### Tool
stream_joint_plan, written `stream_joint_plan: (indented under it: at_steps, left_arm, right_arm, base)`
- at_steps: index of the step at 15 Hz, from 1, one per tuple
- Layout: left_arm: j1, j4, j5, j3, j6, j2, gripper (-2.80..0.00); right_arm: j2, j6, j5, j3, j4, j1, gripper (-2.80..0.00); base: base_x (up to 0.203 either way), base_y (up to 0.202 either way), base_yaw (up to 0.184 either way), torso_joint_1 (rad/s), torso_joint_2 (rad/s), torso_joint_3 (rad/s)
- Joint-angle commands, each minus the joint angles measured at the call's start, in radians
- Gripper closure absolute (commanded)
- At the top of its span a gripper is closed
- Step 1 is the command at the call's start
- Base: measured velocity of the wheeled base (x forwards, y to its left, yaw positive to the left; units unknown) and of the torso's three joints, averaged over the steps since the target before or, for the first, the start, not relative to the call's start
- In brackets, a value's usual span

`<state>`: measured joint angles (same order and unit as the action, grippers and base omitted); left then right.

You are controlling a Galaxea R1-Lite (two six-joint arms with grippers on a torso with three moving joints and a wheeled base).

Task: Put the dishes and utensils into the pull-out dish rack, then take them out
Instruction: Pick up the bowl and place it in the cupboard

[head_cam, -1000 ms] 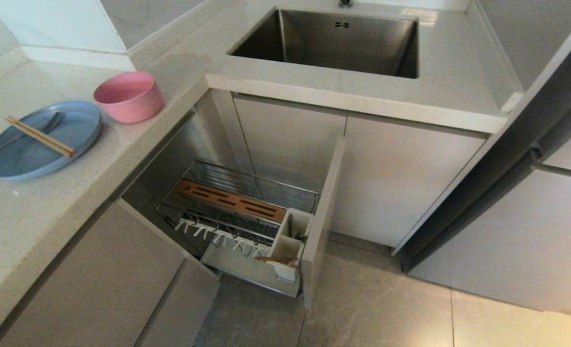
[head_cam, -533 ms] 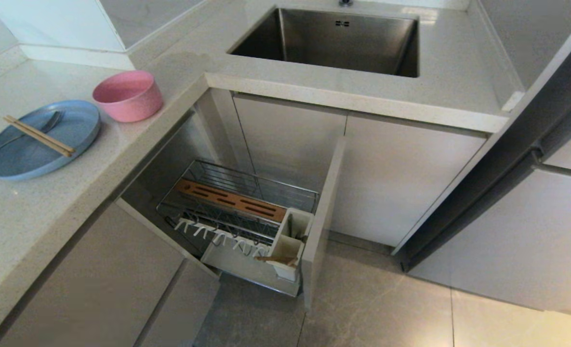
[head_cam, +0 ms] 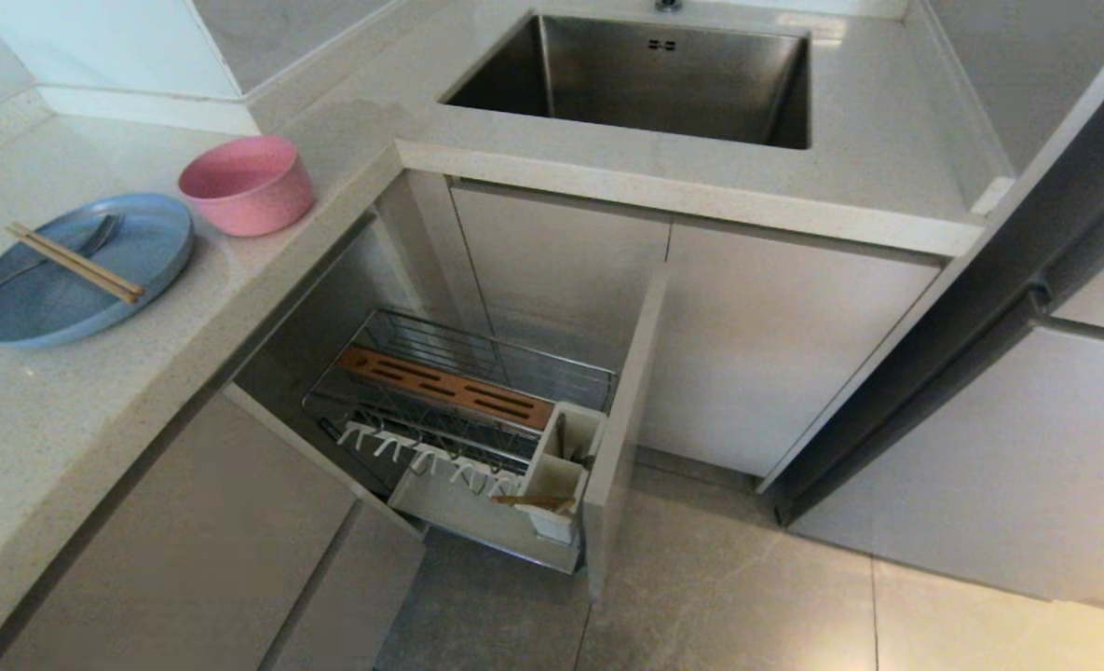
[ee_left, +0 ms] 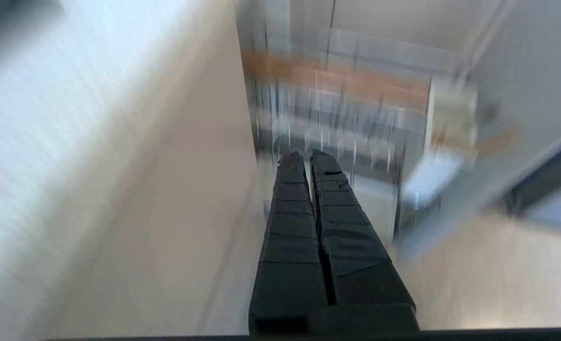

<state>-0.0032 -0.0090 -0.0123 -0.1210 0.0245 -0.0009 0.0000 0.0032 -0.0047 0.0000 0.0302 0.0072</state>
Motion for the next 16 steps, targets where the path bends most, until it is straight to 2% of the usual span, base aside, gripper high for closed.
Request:
stream_joint_plan:
  at_steps: [1, 4, 6, 9, 12, 16]
  left_arm:
    - [0.000, 0.024, -0.001, -0.101, 0.001, 0.003, 0.00]
    - [0.000, 0.226, -0.004, -0.377, 0.003, 0.035, 0.00]
    - [0.000, 0.351, -0.004, -0.569, 0.002, 0.118, 0.00]
    - [0.014, 0.412, -0.018, -0.802, -0.001, 0.328, 0.00]
    - [0.055, 0.366, -0.026, -0.971, -0.040, 0.555, 0.00]
    - [0.069, 0.199, -0.032, -1.086, -0.061, 0.829, 0.00]
  right_arm:
    - [0.000, 0.000, 0.000, 0.008, 0.000, 0.000, 0.00]
    - [0.000, 0.000, 0.000, 0.008, 0.000, 0.000, 0.00]
    - [0.000, 0.000, 0.000, 0.008, 0.000, 0.000, 0.00]
    - [0.000, 0.000, 0.000, 0.009, 0.000, 0.000, 0.00]
    - [0.000, 0.000, 0.000, 0.008, 0.000, 0.000, 0.00]
    - [0.000, 0.000, 0.000, 0.009, 0.000, 0.000, 0.00]
  base:
    - [0.000, 0.000, 0.000, 0.000, 0.00, 0.000]
    - [0.000, 0.000, 0.000, 0.000, 0.00, 0.000]
    - [0.000, 0.000, 0.000, 0.000, 0.00, 0.000]
    - [0.000, 0.000, 0.000, 0.000, 0.00, 0.000]
    - [0.000, 0.000, 0.000, 0.000, 0.00, 0.000]
    - [0.000, 0.000, 0.000, 0.000, 0.00, 0.000]
